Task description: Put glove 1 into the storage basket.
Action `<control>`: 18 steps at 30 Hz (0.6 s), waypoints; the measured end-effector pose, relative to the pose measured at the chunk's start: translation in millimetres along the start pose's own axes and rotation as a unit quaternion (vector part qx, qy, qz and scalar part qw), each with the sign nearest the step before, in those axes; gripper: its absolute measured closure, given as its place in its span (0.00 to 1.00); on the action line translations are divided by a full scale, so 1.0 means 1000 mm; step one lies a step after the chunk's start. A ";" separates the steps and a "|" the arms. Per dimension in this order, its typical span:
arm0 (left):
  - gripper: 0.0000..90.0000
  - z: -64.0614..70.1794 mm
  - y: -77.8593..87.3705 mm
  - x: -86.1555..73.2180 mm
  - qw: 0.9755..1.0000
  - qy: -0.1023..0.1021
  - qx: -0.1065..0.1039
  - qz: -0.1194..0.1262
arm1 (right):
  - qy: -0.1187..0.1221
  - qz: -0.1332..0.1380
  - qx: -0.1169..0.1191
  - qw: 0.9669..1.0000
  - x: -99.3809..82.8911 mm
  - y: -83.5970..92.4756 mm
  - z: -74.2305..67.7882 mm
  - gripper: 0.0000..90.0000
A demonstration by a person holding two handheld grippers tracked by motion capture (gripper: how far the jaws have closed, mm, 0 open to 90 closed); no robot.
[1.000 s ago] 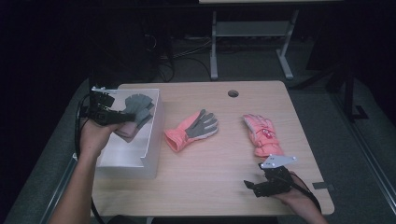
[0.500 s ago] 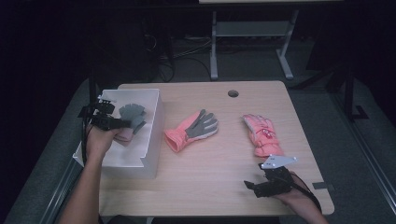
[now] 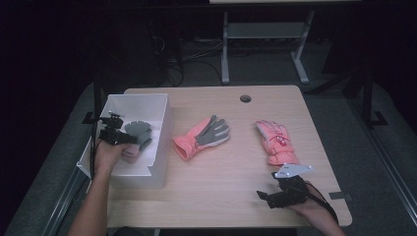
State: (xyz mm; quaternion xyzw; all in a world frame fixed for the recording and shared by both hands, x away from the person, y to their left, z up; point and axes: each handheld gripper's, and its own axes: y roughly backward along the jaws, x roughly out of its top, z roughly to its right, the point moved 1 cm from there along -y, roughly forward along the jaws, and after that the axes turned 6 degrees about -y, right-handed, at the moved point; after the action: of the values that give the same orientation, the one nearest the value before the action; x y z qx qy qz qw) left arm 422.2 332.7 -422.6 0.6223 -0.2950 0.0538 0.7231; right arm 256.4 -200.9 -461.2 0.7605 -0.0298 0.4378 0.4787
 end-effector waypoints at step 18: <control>0.21 0.011 0.010 0.008 0.999 -0.014 0.015 0.024 | 0.000 -0.001 0.001 1.000 0.000 0.001 0.000 0.15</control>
State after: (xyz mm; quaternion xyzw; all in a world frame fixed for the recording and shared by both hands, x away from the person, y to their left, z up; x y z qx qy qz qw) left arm 420.4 322.0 -408.8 0.6268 -0.3194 0.0667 0.7076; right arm 255.9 -201.3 -460.7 0.7606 -0.0289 0.4379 0.4785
